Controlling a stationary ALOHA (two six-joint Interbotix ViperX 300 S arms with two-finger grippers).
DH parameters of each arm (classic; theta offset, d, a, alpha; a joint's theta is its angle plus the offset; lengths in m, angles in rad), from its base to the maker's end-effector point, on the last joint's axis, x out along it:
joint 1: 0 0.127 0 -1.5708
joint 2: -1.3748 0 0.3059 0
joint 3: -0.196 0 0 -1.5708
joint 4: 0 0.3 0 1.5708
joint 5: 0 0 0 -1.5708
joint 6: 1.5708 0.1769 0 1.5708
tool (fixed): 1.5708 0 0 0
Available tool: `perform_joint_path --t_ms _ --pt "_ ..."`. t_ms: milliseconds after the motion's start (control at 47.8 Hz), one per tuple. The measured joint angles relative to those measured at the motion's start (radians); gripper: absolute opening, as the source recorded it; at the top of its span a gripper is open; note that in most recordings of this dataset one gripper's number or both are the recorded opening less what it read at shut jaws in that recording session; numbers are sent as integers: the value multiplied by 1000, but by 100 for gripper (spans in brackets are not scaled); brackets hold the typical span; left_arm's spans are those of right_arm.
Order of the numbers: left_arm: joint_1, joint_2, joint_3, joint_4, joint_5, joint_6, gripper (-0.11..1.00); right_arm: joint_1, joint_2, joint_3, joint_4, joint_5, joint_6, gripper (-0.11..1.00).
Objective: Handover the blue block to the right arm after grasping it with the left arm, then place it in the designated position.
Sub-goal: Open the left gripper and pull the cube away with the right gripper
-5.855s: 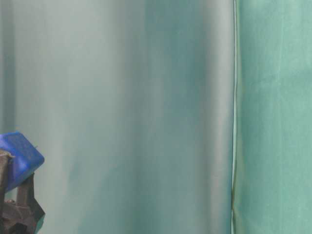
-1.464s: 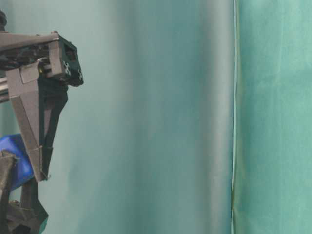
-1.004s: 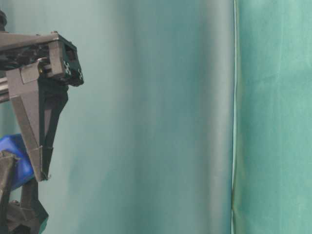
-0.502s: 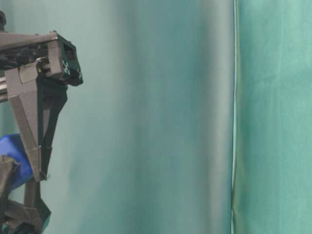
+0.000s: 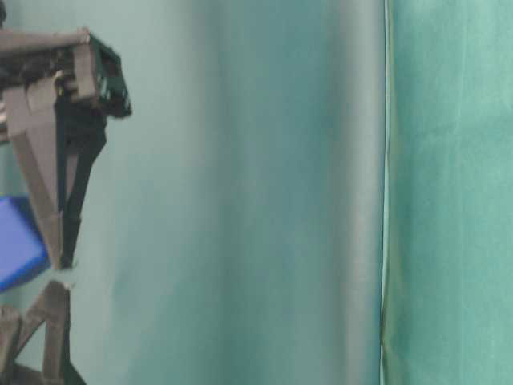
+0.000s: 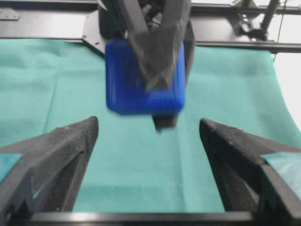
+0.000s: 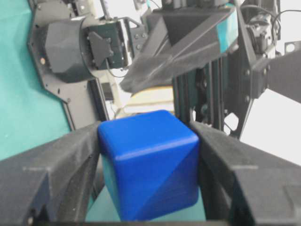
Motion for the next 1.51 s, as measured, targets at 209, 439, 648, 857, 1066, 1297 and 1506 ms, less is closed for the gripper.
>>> perform_joint_path --t_ms 209,439,648,857,1066,1297,1506 --pt "0 -52 31 2 21 0 100 2 -52 48 8 8 34 61" --pt "0 -51 32 2 23 2 100 0 -66 57 8 14 66 61" --pt "0 -49 32 2 32 3 100 0 -66 58 29 15 175 61" --pt "0 -49 32 3 43 5 100 0 -72 66 107 21 437 61" --pt "0 -49 32 3 43 6 100 3 -75 66 210 107 773 61" --pt "0 -49 32 5 43 9 100 20 -83 66 227 267 996 61" --pt "0 -49 32 5 43 9 100 41 -94 66 229 296 1005 61"
